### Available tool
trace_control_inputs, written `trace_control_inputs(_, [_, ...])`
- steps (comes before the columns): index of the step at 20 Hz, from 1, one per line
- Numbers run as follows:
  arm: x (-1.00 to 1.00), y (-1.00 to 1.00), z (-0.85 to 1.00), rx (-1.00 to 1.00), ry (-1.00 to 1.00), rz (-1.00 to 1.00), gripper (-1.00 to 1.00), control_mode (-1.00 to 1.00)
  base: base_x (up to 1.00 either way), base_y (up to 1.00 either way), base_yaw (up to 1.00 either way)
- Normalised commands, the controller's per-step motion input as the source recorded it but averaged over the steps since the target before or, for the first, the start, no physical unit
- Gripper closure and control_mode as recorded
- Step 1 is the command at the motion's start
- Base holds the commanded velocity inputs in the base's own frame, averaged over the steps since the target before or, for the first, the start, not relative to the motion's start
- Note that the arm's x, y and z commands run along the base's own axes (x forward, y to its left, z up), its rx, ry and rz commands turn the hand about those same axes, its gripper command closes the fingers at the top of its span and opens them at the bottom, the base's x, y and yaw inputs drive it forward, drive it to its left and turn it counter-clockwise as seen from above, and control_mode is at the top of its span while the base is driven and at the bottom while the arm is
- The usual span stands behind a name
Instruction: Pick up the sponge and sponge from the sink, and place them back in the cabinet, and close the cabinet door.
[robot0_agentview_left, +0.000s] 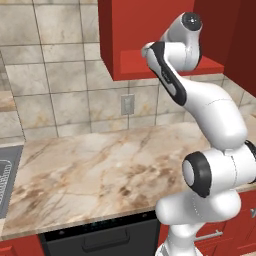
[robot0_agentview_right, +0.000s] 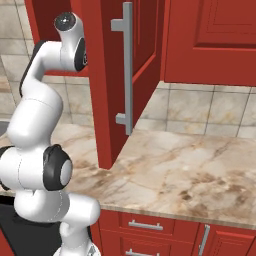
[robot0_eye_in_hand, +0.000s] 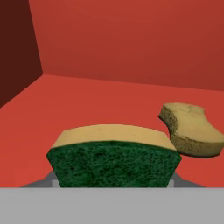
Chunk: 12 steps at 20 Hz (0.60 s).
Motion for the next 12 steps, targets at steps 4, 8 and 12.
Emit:
trace_control_inputs(4, [0.16, 0.04, -0.01, 0.0, 0.0, 0.0, 1.0, -1.0, 0.0, 0.0, 0.0])
trace_control_inputs(8, [0.06, 0.0, -0.01, 0.0, 0.0, 0.0, 1.0, -1.0, 0.0, 0.0, 0.0])
trace_control_inputs(12, [0.05, 0.0, 0.0, 0.0, 0.0, 0.0, -1.0, -1.0, 0.0, 0.0, 0.0])
